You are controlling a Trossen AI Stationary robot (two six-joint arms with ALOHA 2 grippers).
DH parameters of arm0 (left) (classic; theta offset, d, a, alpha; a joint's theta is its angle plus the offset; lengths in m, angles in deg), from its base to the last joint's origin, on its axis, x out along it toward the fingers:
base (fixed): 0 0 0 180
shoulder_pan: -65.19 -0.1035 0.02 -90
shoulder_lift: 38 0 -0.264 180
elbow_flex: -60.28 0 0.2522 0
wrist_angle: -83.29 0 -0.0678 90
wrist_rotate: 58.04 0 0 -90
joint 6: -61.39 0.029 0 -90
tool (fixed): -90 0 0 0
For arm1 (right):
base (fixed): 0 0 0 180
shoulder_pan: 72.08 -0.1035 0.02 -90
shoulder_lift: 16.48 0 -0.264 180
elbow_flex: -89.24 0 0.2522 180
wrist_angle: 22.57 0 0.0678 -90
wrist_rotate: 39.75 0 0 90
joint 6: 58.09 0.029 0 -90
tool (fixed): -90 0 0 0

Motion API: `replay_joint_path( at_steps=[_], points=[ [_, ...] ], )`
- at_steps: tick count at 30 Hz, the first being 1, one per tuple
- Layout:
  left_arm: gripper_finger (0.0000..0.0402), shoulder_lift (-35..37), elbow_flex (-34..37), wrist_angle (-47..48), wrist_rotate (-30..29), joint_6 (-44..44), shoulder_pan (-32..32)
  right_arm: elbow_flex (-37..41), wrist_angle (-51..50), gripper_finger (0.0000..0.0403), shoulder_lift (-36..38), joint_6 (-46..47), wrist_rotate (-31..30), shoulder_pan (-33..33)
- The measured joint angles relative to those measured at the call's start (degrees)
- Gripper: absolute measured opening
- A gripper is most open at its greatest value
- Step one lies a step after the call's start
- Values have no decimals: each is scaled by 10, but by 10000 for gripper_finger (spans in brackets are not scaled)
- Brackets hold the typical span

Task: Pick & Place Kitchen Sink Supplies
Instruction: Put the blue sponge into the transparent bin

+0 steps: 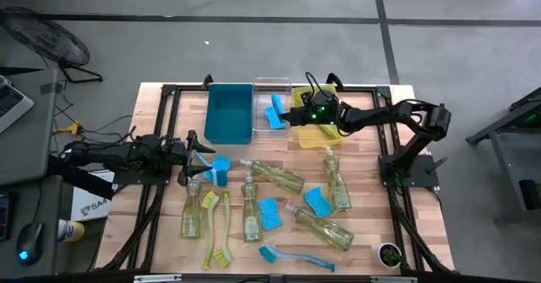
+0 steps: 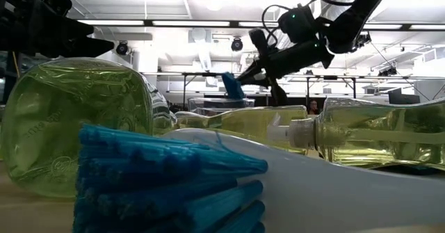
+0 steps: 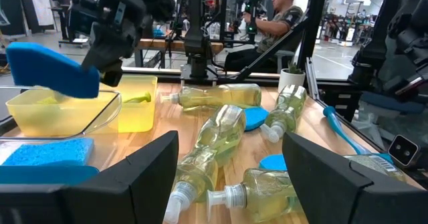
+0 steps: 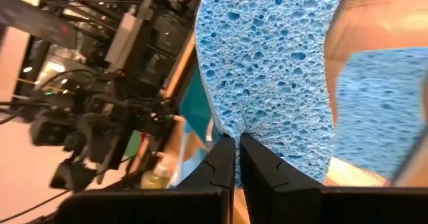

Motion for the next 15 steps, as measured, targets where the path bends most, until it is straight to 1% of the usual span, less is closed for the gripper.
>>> replay_joint_path(
  at_steps=[15],
  points=[
    [264, 0, 0, 0, 0, 0, 0, 0, -43, 7, 0, -16, -13, 3]
  ],
)
